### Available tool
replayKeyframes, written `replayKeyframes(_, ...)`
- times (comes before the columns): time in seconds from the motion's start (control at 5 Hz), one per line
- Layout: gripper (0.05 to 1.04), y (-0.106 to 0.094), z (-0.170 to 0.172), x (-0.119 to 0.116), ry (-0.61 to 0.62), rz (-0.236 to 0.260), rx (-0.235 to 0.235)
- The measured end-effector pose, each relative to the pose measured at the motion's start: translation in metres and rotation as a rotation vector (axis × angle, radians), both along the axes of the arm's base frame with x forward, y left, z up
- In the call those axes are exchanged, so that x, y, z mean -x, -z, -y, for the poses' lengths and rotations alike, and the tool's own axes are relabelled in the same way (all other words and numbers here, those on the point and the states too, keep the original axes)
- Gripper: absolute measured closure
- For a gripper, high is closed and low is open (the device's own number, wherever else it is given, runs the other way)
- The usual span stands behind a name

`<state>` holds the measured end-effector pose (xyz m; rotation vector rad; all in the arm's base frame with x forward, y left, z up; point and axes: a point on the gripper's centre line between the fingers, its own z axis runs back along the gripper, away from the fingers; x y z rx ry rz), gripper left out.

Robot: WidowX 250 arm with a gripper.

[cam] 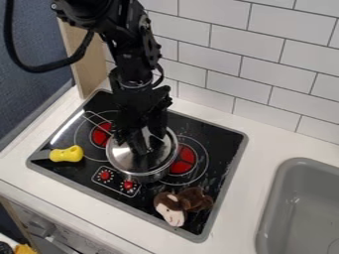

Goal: Put a cover the silver pot

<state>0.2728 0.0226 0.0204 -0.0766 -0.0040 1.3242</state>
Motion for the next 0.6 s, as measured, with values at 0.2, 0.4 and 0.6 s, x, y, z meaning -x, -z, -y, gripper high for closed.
replayKeyframes(0.2,0.073,-0.009,0.003,0.001,0.012,0.017,0.005)
replayKeyframes(0.4,0.076,-0.027,0.005,-0.001,0.030,0.043,0.016)
replayKeyframes(0.6,0.082,-0.049,0.006,-0.001,0.037,0.076,0.015)
